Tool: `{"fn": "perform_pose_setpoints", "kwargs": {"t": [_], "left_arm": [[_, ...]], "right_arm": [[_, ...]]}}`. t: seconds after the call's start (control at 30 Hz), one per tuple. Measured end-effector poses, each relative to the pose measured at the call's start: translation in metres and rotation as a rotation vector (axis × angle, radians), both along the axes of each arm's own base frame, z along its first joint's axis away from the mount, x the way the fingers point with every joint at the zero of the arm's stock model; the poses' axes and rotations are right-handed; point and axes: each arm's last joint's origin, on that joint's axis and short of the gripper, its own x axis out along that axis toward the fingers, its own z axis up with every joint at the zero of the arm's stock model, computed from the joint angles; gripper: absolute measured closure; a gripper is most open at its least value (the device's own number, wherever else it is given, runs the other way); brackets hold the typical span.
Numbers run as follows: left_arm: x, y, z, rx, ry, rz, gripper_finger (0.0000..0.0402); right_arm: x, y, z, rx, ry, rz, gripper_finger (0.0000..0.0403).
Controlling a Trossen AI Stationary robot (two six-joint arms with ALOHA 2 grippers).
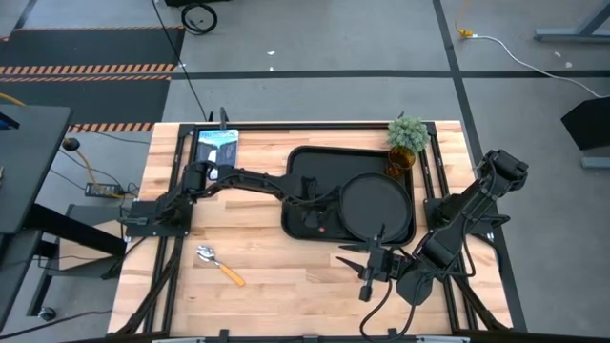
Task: Pick and place plate/cup/fork/spoon on tray
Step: Put the orange fork on the black tray to the left of the black plate
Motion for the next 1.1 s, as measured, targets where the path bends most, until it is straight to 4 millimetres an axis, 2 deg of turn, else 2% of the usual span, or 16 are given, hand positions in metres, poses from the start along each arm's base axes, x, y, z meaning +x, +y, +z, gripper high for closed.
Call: {"fn": "perform_pose_setpoints", "kwargs": {"t": [0.17,0.53,1.1], "left_arm": [[0.003,0.01,0.001,-0.043,-0.037,-0.008,0.0363],[0.009,0.028,-0.015,-0.063,-0.043,-0.017,0.0363],[0.011,0.028,-0.014,-0.047,-0.058,-0.047,0.0359]], "right_arm": [[0.0,0.0,0.0,0.0,0.0,0.0,0.028],[0.0,0.0,0.0,-0.003,0.003,0.001,0.028],[0.0,0.0,-0.001,-0.005,0.008,-0.001,0.028]]}}
